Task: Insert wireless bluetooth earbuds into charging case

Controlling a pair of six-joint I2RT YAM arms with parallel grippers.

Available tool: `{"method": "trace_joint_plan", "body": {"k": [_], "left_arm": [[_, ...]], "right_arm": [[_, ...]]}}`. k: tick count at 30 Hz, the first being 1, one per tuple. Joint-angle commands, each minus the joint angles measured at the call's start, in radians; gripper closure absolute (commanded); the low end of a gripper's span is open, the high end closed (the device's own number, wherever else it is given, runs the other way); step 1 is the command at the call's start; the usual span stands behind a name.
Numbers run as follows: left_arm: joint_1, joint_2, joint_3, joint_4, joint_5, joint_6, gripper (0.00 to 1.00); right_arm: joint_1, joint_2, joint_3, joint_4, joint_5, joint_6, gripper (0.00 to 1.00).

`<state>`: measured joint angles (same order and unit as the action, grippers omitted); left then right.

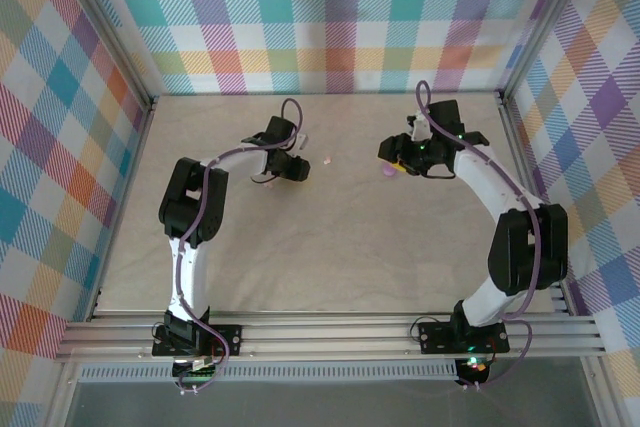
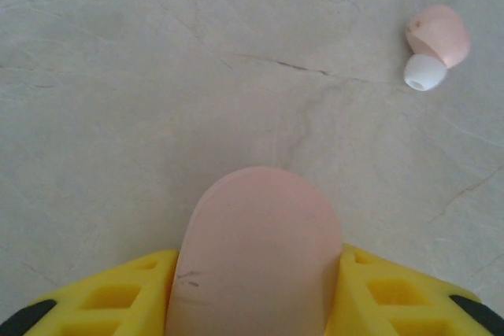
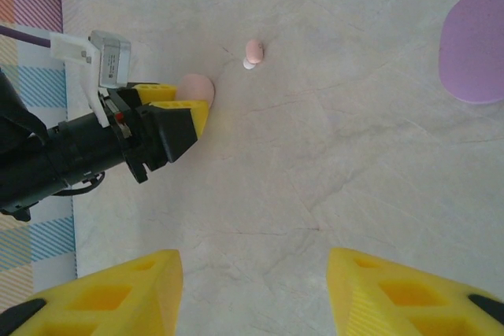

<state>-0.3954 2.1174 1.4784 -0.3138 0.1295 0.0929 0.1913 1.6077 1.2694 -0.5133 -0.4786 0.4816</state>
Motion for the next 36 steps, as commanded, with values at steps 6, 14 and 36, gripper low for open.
{"method": "trace_joint_plan", "body": {"k": [6,14,36], "left_arm": [[-0.060,-0.099,-0.127,0.015,0.010,0.048,0.63],[-0.059,-0.257,-0.239,0.078,0.146,0.061,0.64],[-0.066,-0.627,-0.404,0.170,0.468,0.096,0.67]], "right_arm": [[0.002,-0.018,-0.052,0.042,-0.088,0.048,0.47],[0.038,0.003,-0.095,0.121,-0.194,0.095,0.48],[0.174,-0.004,-0.037,0.145,-0.411,0.179,0.46]]}}
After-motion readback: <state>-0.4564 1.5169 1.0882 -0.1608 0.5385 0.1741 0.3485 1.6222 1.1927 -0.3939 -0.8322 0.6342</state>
